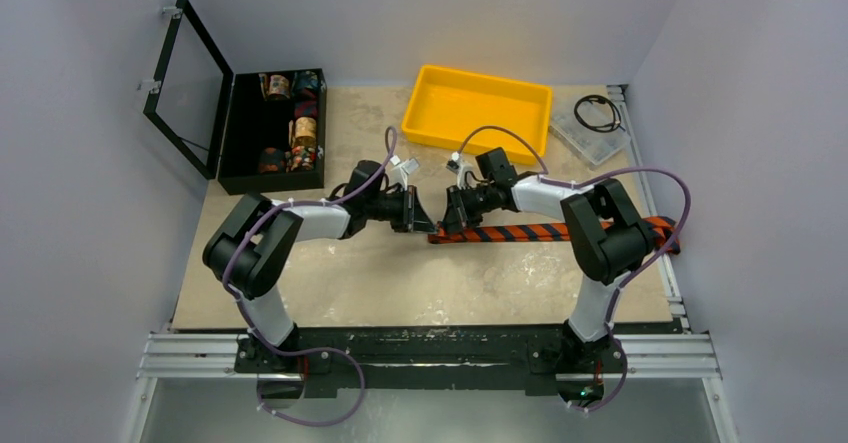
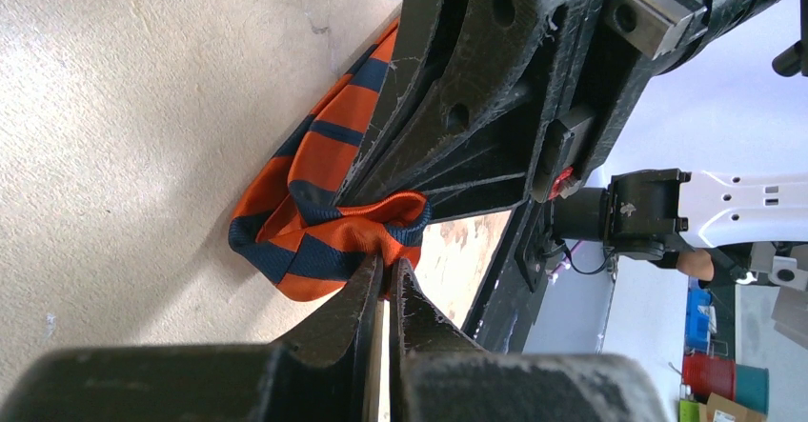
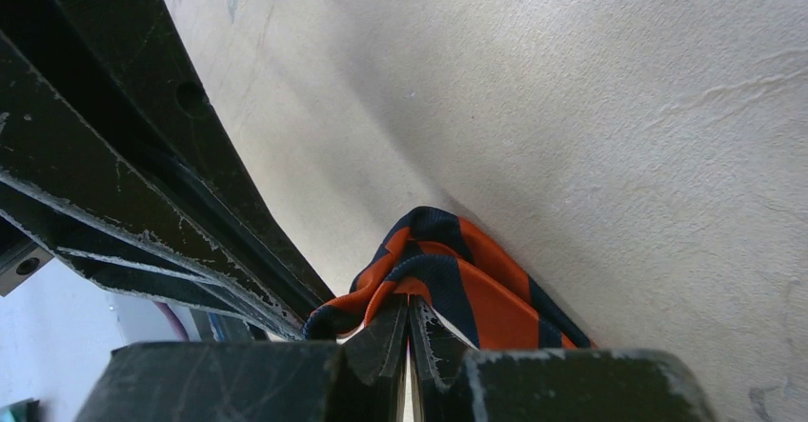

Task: Roll the ties
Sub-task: Roll the tie at the center of the board.

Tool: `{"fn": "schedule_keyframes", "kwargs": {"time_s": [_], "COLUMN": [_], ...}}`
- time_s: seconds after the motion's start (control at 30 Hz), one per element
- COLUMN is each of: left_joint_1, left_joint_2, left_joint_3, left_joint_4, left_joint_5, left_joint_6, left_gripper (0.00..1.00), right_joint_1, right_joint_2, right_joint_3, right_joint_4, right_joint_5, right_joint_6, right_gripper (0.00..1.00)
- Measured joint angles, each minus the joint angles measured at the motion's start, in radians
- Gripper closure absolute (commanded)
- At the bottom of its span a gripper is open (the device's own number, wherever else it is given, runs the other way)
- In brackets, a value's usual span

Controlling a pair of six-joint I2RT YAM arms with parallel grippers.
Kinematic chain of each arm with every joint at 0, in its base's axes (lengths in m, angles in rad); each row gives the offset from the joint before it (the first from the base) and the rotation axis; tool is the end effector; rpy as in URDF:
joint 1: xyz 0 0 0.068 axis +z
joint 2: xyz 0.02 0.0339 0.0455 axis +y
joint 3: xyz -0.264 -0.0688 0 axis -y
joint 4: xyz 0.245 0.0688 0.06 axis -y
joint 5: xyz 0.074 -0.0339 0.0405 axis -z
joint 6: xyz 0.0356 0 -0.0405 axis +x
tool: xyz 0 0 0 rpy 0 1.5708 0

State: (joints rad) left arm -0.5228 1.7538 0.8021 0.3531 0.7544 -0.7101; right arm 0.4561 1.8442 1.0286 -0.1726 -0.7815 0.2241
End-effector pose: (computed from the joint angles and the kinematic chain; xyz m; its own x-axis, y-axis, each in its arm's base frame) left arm 0.2838 -0.1917 0.1521 -0.9270 -0.0141 -0.3749 0.3293 0.4480 -0.8312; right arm 0.3099 0.1800 0.1475 -0.8777 -0.2549 -0.4057 -0.4775 0.5367 0.6957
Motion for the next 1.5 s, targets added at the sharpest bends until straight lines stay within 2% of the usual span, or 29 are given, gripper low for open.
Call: {"fn": "schedule_keyframes", "kwargs": {"time_s": [0.2,0.73,1.0,1.13,1.37,1.5], "left_joint_1": [0.004,0.007,0.002,-0.010,-0.052,-0.056], "left_joint_2": [0.000,0.000,0.001,0.014,0.073,0.127], "left_joint_3": [0.002,0.045,0.059,0.082,0.145,0.182], "left_joint_4": [-0.004,-0.044,-0.061,-0.094,-0.134,-0.146], "left_joint_5": [0.000,0.001,0.000,-0.006,-0.023,-0.022], "left_joint_6": [-0.001,0.001,0.015,0.026,0.050,0.060], "left_gripper": [1.00,1.00,1.00,1.00,1.00,0.98], "right_joint_1": [-0.021,-0.027,-0.085,-0.116,-0.129,-0.129], "right_joint_2": [-0.002,0.060,-0.043,-0.084,-0.119,-0.114], "right_joint_3": [0.004,0.004,0.004,0.002,-0.004,-0.012], "right_joint_4": [-0.053,-0.062,-0.175,-0.233,-0.229,-0.215], "right_joint_5": [0.003,0.002,-0.019,-0.042,-0.078,-0.086], "right_joint_6": [-0.040,-0.060,-0.138,-0.189,-0.179,-0.154], "right_gripper": [0.95,0.91,0.83,0.72,0.67,0.59]}}
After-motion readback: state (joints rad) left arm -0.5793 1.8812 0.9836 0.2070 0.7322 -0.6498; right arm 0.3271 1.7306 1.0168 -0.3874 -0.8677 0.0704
